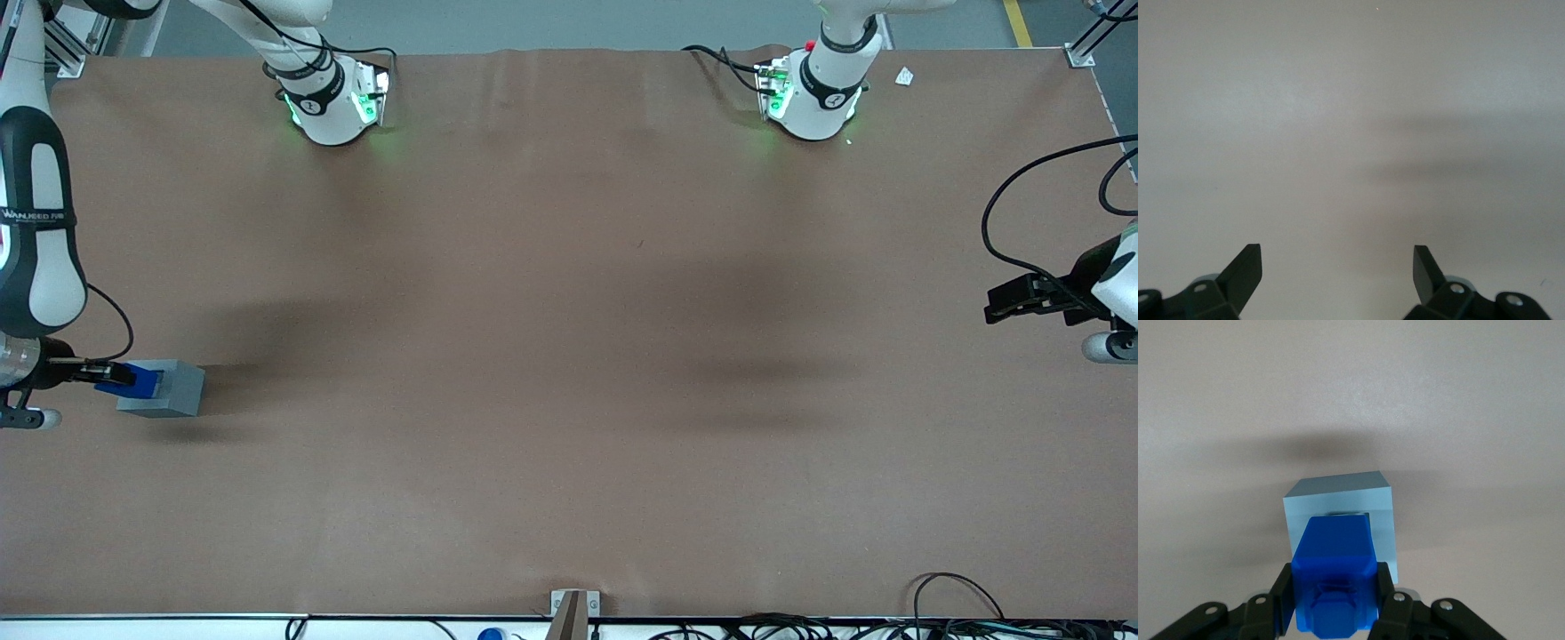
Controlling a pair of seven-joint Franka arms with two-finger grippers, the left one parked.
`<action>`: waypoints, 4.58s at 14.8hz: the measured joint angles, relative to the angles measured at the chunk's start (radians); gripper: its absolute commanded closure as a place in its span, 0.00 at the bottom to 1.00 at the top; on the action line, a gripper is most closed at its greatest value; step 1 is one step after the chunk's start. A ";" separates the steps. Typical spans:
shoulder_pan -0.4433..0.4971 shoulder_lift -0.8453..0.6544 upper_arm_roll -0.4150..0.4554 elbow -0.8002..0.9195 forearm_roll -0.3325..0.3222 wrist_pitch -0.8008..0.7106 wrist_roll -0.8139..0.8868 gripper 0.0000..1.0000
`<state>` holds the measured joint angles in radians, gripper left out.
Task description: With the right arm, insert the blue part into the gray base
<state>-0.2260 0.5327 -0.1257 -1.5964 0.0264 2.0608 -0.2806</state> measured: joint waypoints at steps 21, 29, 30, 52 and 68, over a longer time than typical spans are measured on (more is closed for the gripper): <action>0.000 0.018 0.002 0.000 0.000 -0.005 -0.051 0.96; -0.001 0.020 0.001 0.002 0.000 -0.005 -0.053 0.96; -0.002 0.020 0.001 0.002 0.000 -0.005 -0.053 0.96; 0.020 0.008 0.014 0.044 0.002 -0.073 -0.038 0.00; 0.187 -0.404 0.027 0.114 0.007 -0.515 0.204 0.00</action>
<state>-0.0389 0.1286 -0.0983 -1.4823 0.0333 1.5460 -0.0770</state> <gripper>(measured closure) 0.000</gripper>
